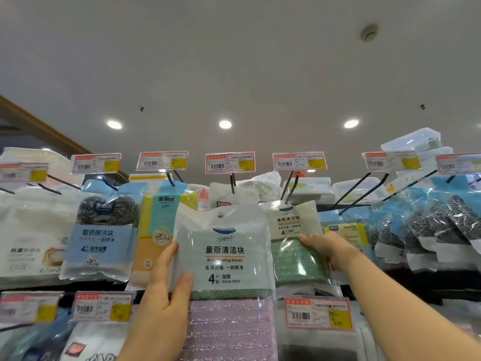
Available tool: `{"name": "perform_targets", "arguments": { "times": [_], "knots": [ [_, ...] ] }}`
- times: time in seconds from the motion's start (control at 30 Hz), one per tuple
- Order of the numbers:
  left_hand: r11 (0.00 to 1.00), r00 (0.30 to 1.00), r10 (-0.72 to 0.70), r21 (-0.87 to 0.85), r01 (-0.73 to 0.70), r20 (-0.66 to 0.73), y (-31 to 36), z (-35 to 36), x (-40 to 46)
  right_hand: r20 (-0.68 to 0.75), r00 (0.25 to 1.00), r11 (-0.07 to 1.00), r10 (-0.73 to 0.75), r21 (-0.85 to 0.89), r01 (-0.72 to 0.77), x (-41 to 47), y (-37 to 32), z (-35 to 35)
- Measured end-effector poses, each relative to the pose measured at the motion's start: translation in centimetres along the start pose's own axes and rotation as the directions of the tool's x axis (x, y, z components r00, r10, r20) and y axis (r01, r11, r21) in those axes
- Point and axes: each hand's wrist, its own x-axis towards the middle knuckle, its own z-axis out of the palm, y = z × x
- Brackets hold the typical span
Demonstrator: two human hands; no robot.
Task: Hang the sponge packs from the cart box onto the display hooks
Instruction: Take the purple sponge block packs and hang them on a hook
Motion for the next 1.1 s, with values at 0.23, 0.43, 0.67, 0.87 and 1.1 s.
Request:
{"name": "perform_targets", "arguments": {
  "times": [0.23, 0.43, 0.67, 0.87, 1.1],
  "knots": [
    [0.998, 0.999, 0.007, -0.067, -0.005, 0.035, 0.2, 1.1, 0.4, -0.107, 0.963, 0.906, -0.249, -0.377, 0.192, -2.3, 0.4, -0.2],
    [0.989, 0.993, 0.079, -0.129, -0.066, 0.092, 1.8, 5.3, 0.9, 0.217, 0.867, 0.871, -0.449, 0.323, 0.37, -10.0, 0.2, -1.1],
    [0.977, 0.978, 0.066, -0.212, -0.023, 0.197, 3.4, 9.8, 2.1, -0.006, 0.78, 0.757, -0.626, 0.236, 0.609, -11.2, 0.4, -3.7],
    [0.988, 0.932, 0.104, -0.143, -0.058, 0.346, 5.3, 10.8, 5.4, 0.097, 0.849, 0.851, -0.52, 0.147, 0.504, -9.2, -2.2, -6.0],
    [0.992, 0.908, 0.115, -0.085, -0.088, 0.403, 6.7, 10.7, 8.4, 0.158, 0.891, 0.904, -0.426, 0.089, 0.417, -6.8, -4.9, -6.1]
  ]
}}
